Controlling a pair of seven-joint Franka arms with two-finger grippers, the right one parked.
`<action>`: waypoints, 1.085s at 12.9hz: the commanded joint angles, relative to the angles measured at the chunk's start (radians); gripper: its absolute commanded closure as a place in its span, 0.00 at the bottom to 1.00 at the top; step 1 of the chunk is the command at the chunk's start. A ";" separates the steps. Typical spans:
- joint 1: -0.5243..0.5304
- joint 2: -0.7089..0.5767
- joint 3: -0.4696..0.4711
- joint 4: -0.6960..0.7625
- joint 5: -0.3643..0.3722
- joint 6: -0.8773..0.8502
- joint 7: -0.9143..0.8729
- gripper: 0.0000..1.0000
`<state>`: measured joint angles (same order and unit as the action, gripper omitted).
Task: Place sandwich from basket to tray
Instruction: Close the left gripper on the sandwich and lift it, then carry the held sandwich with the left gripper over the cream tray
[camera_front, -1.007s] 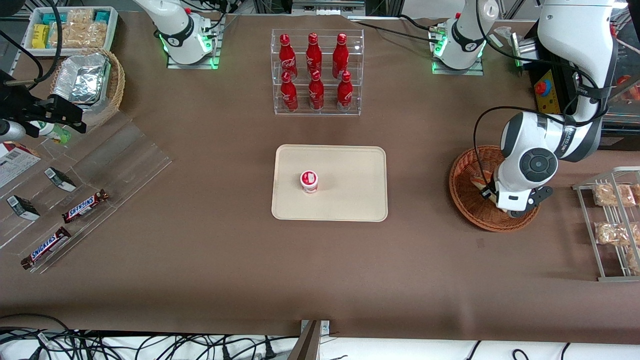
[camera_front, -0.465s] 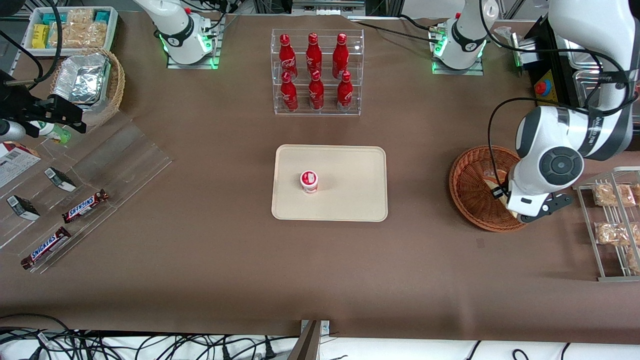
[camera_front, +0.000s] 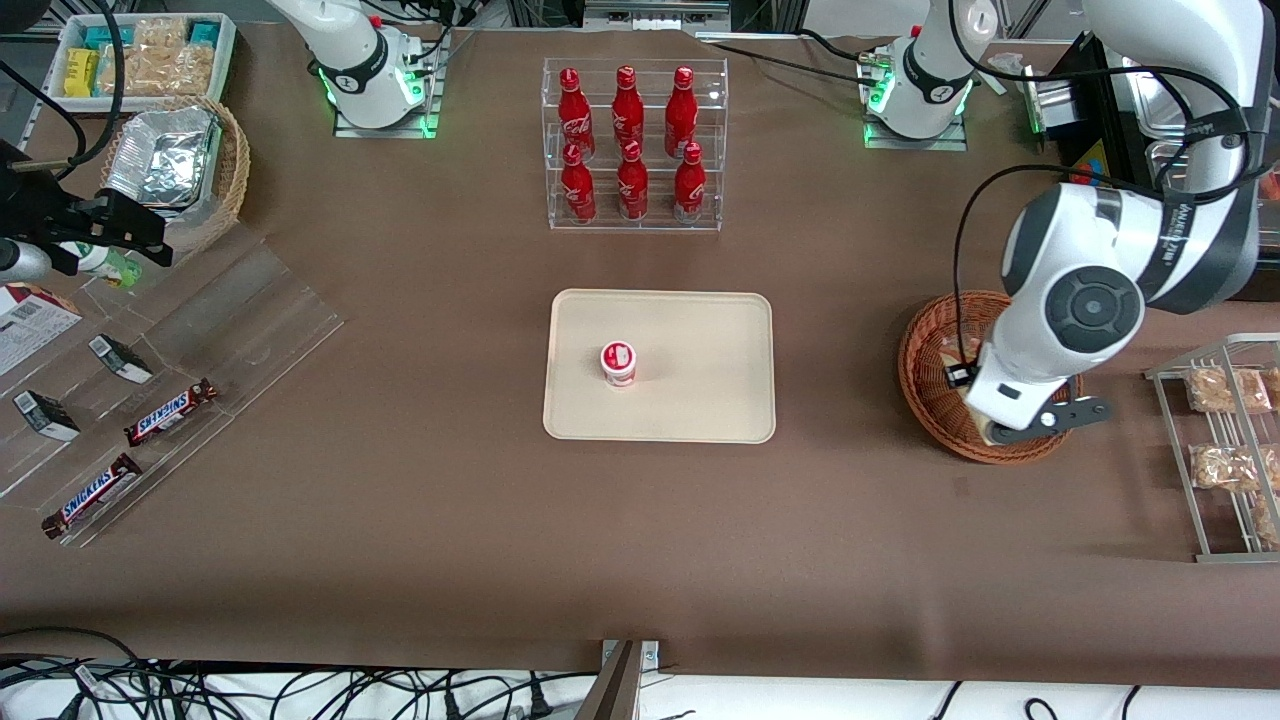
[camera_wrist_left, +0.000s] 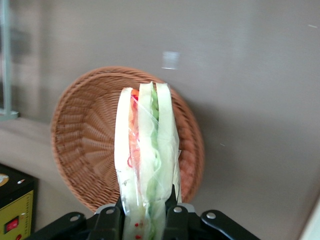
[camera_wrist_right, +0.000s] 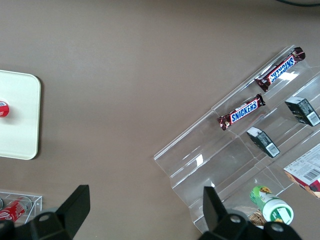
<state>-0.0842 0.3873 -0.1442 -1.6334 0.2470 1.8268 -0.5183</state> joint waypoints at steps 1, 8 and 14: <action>0.004 -0.001 -0.075 0.032 -0.032 -0.029 0.055 0.70; -0.055 0.022 -0.232 0.040 -0.090 -0.011 0.021 0.68; -0.202 0.129 -0.224 0.032 -0.069 0.132 -0.162 0.68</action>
<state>-0.2404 0.4860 -0.3776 -1.6195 0.1695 1.9364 -0.6274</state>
